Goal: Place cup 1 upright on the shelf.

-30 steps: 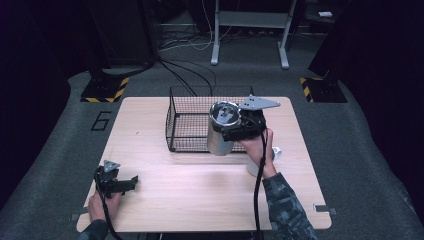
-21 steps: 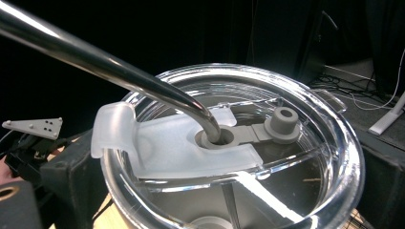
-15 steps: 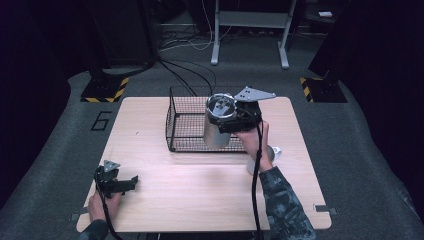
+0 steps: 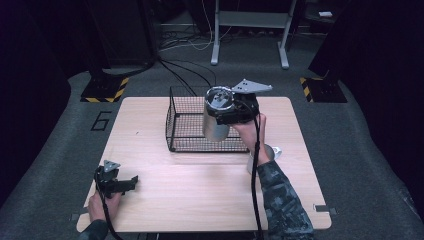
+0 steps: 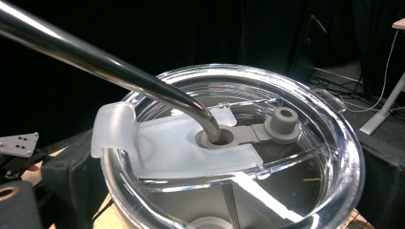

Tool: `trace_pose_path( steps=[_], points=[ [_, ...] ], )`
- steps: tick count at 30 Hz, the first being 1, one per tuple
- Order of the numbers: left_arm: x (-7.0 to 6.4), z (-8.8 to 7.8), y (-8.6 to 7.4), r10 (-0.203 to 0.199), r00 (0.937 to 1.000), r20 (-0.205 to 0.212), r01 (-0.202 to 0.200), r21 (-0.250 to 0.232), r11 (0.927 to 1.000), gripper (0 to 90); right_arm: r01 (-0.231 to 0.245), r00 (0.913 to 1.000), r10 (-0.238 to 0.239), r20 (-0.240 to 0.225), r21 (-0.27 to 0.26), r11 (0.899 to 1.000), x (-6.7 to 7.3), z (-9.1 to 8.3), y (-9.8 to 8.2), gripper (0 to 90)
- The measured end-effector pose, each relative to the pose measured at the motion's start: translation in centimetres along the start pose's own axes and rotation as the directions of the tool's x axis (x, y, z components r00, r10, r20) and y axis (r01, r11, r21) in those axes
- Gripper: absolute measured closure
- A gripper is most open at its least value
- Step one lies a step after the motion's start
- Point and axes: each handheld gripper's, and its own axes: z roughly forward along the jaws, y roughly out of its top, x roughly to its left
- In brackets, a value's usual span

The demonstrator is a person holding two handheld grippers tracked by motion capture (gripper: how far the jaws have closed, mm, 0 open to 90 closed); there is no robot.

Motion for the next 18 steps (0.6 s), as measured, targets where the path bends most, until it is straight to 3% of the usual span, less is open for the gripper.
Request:
trace_pose_path(
  steps=[18],
  points=[
    [0.0,0.0,0.0,0.001,1.0000,-0.001,-0.001,0.000,1.0000,0.4,-0.007,0.9999,0.007,0.011,0.004,1.000,-0.5,2.4,1.0,3.7]
  ],
)
